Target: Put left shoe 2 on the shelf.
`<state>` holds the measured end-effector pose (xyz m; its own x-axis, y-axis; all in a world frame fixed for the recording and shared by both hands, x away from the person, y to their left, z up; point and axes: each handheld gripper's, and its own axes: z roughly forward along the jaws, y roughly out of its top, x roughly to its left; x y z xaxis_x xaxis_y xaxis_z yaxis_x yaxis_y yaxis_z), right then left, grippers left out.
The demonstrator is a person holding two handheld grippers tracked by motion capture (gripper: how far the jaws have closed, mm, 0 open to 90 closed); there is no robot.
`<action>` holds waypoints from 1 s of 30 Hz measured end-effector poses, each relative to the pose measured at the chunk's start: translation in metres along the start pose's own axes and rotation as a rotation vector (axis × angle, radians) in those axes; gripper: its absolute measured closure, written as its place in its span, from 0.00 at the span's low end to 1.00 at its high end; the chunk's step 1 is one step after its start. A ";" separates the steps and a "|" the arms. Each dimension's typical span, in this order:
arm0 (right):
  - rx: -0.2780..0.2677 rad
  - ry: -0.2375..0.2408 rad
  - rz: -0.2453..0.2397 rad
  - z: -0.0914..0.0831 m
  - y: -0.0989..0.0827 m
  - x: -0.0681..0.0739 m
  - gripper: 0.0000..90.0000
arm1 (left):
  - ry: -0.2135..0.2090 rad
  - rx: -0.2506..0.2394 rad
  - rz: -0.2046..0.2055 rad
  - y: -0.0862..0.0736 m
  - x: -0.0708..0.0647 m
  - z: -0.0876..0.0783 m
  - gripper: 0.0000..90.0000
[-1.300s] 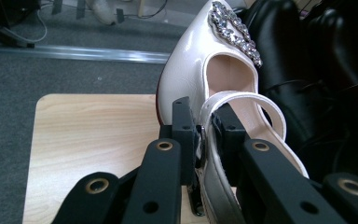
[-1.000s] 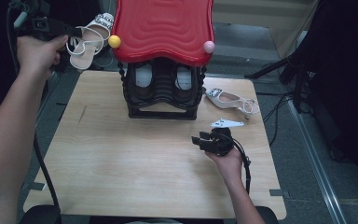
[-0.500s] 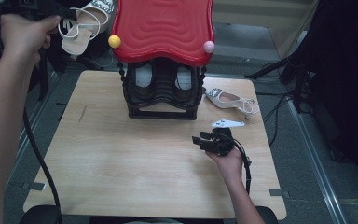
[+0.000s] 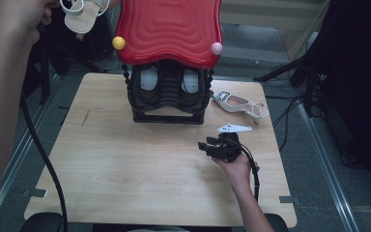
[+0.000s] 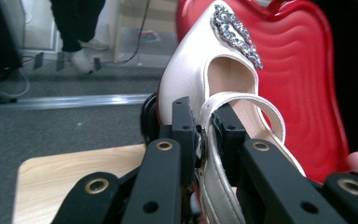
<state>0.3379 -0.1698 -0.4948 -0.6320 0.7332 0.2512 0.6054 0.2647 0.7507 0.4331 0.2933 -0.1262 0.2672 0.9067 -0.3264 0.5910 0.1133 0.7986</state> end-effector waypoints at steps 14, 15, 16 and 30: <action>-0.006 0.005 -0.001 -0.001 0.000 0.000 0.60 | -0.062 0.010 0.004 0.001 -0.030 0.044 0.91; -0.005 0.005 -0.001 -0.001 0.000 0.000 0.60 | -0.071 0.009 -0.009 0.001 -0.031 0.048 0.91; -0.003 0.006 -0.003 -0.001 0.000 0.000 0.60 | -0.073 0.011 -0.012 0.001 -0.032 0.051 0.91; -0.002 0.003 -0.011 -0.002 0.000 0.001 0.60 | -0.023 -0.004 0.006 -0.005 -0.043 0.072 0.91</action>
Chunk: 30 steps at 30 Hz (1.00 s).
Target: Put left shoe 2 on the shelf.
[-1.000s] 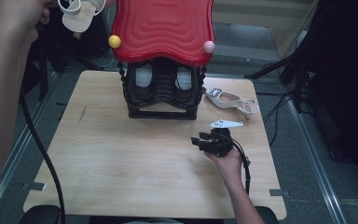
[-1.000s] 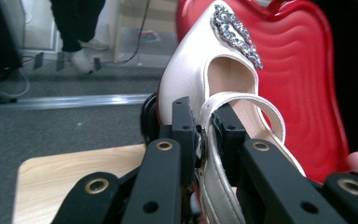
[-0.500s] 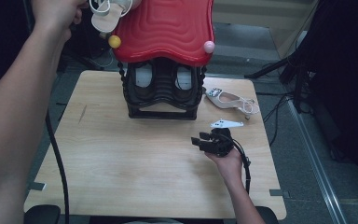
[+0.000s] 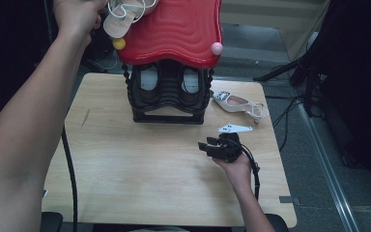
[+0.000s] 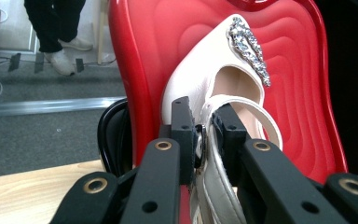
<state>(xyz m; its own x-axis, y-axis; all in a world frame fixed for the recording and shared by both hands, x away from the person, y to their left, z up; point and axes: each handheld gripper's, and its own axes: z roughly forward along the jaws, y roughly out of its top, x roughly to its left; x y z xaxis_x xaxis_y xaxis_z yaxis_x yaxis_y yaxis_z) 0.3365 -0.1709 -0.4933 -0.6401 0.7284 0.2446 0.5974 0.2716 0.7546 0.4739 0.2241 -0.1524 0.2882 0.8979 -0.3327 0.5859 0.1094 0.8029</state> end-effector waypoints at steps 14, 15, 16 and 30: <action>0.004 -0.001 -0.005 0.002 0.000 0.002 0.60 | 0.012 0.048 0.015 0.004 -0.010 -0.001 0.90; 0.004 0.000 -0.005 0.002 0.000 0.002 0.60 | 0.009 0.050 0.013 0.005 -0.010 -0.001 0.90; 0.004 -0.001 -0.007 0.002 0.000 0.002 0.60 | 0.004 0.050 0.014 0.007 -0.012 -0.001 0.90; 0.007 0.009 -0.015 0.002 0.000 0.004 0.60 | -0.057 -0.016 -0.046 0.008 -0.032 0.024 0.91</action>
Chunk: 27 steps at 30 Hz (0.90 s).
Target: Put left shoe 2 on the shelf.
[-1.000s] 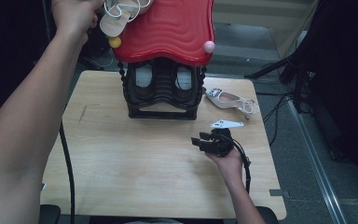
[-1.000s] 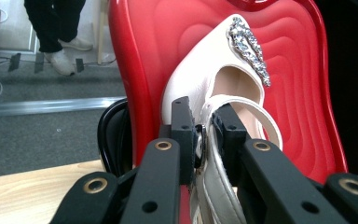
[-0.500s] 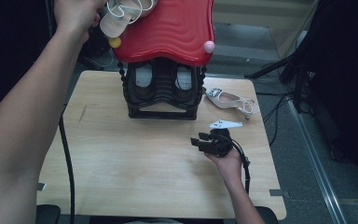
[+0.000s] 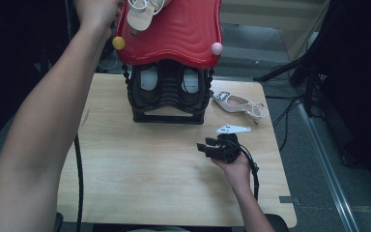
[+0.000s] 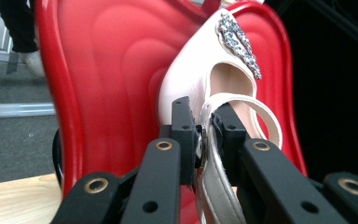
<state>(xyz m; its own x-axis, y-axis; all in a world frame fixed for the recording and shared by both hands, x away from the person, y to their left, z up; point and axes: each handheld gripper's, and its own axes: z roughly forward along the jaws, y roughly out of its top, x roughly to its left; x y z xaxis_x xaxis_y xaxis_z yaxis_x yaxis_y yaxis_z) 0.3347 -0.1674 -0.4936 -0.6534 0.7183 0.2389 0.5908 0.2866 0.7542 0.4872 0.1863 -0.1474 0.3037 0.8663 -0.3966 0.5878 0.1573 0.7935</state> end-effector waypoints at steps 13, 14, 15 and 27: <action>-0.008 -0.012 0.009 -0.004 0.000 -0.003 0.60 | 0.010 0.025 0.045 -0.032 0.011 0.007 0.89; -0.008 -0.012 0.007 -0.004 0.000 -0.003 0.60 | 0.018 0.035 0.063 -0.034 0.010 0.006 0.89; -0.007 -0.013 0.009 -0.003 -0.001 -0.003 0.60 | 0.026 0.042 0.075 -0.035 0.009 0.005 0.88; -0.020 -0.020 0.013 -0.006 0.000 -0.005 0.60 | 0.004 0.104 0.139 -0.038 0.013 -0.009 0.64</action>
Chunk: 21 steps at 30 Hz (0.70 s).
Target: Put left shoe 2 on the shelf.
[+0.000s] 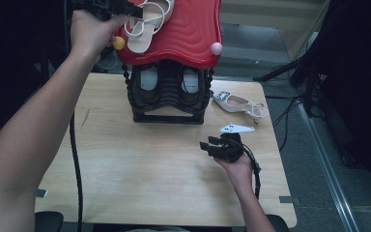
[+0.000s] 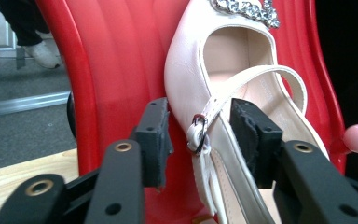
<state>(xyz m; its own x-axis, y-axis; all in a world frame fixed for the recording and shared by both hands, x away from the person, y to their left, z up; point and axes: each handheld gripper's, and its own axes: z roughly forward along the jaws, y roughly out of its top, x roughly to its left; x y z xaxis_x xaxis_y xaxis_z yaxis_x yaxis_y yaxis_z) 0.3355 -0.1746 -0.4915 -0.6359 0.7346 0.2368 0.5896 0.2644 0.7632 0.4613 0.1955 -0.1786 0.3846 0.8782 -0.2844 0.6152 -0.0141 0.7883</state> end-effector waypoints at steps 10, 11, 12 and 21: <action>-0.001 -0.003 0.003 -0.001 0.000 -0.001 0.61 | -0.044 0.001 0.023 0.004 0.003 -0.027 0.58; -0.001 -0.005 0.004 -0.001 0.000 -0.001 0.61 | -0.051 0.000 0.021 0.005 0.004 -0.029 0.58; -0.001 -0.004 0.004 -0.001 0.000 -0.001 0.61 | -0.045 0.000 0.025 0.005 0.004 -0.031 0.58; -0.003 -0.010 0.011 -0.002 0.000 -0.003 0.61 | -0.012 0.008 0.041 -0.003 0.020 -0.046 0.58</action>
<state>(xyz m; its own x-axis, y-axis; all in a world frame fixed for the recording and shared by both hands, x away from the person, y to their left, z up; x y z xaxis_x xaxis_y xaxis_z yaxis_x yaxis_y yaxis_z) 0.3363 -0.1778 -0.4904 -0.6241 0.7438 0.2392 0.5951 0.2541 0.7624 0.4354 0.2351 -0.1611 0.4175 0.8711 -0.2586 0.6042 -0.0536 0.7950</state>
